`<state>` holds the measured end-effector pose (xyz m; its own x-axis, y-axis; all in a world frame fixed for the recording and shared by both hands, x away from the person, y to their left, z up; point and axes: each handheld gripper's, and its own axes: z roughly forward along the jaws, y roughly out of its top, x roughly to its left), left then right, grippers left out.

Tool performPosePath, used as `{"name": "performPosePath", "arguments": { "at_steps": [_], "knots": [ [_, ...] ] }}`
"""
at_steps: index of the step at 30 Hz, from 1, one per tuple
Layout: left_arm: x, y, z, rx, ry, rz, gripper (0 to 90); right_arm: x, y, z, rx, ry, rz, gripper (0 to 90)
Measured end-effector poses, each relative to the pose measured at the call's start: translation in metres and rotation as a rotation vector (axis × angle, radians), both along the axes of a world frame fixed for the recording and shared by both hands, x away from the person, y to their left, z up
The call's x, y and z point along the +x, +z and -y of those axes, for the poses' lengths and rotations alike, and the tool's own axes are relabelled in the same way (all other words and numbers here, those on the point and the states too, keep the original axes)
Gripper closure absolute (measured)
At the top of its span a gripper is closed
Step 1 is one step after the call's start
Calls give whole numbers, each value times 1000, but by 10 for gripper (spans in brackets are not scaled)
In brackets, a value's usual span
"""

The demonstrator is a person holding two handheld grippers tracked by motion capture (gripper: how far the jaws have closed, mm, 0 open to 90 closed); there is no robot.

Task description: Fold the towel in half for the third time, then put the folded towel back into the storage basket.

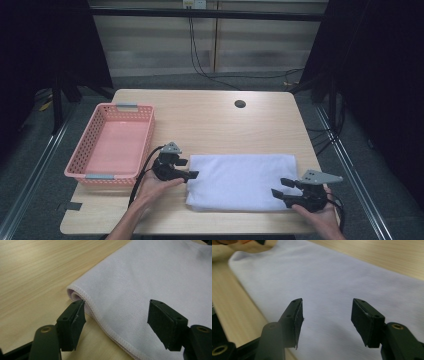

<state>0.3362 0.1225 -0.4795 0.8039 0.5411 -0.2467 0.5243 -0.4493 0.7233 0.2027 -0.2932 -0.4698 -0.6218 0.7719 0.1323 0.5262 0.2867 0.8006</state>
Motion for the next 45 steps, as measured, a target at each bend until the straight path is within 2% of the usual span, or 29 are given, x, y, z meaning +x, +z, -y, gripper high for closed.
{"name": "performPosePath", "arguments": {
  "at_steps": [3, 6, 11, 16, 23, 27, 33, 35, 37, 38, 41, 43, 45],
  "knots": [
    [3, -1, -2, -1, 16, 6, 340, 1, -1, -21, 10, 59, -8, 425],
    [6, -3, -4, -10, 15, -7, 350, 9, -3, -42, 17, 108, -25, 407],
    [12, -5, -7, -29, 20, -15, 395, 23, -5, -76, 40, 203, -73, 393],
    [22, -3, -9, -45, 39, -17, 452, 32, -7, -114, 24, 300, -91, 394],
    [30, -4, -1, -31, 43, -14, 433, 43, -10, -170, 19, 437, -116, 411],
    [27, -5, 1, -18, 40, -7, 417, 48, -13, -195, -6, 472, -103, 426],
    [28, -5, -3, -23, 53, -2, 398, 50, -21, -212, -32, 507, -105, 402],
    [29, -5, -3, -25, 60, -6, 390, 50, -24, -216, -63, 485, -113, 425],
    [29, -5, -4, -21, 64, -8, 380, 49, -25, -219, -75, 484, -113, 420],
    [29, -5, -4, -17, 65, -5, 377, 48, -25, -220, -94, 487, -102, 420],
    [30, -6, -5, -19, 70, -7, 369, 49, -28, -218, -95, 509, -100, 420],
    [30, -6, -6, -18, 73, -8, 366, 49, -28, -218, -95, 510, -107, 420],
    [31, -6, -6, -14, 76, -2, 364, 46, -28, -220, -117, 503, -93, 421]
  ]
}}
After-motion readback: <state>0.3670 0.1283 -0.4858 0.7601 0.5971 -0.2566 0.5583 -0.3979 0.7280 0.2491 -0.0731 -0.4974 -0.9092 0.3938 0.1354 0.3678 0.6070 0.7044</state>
